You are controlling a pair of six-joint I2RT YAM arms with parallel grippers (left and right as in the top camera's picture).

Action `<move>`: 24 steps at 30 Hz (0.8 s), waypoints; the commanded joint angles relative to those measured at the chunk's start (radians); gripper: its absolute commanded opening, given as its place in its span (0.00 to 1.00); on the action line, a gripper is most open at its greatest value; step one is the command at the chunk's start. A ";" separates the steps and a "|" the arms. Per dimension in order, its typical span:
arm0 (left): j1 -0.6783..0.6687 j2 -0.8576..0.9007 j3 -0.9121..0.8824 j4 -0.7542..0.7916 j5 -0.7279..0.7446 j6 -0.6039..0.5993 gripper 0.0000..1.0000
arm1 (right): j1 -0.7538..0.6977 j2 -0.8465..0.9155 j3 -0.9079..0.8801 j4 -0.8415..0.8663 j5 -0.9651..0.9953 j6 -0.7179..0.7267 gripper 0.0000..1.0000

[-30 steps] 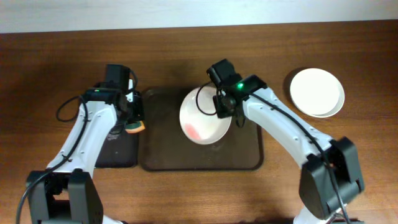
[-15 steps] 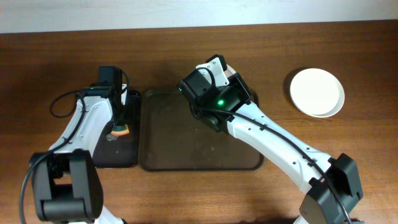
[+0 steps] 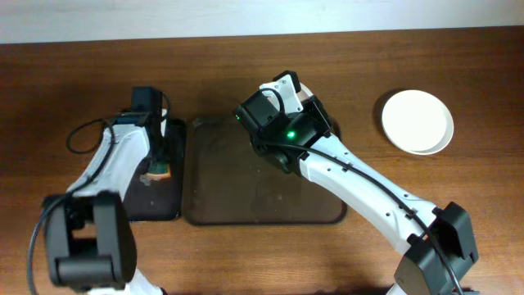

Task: Clean dirty plates on tray and stack at the side
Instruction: 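Lift the plate with right gripper and stack it on the side stack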

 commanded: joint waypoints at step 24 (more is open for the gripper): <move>0.004 -0.219 0.033 -0.088 0.207 -0.028 1.00 | -1.204 0.042 0.002 0.015 -1.055 0.264 0.05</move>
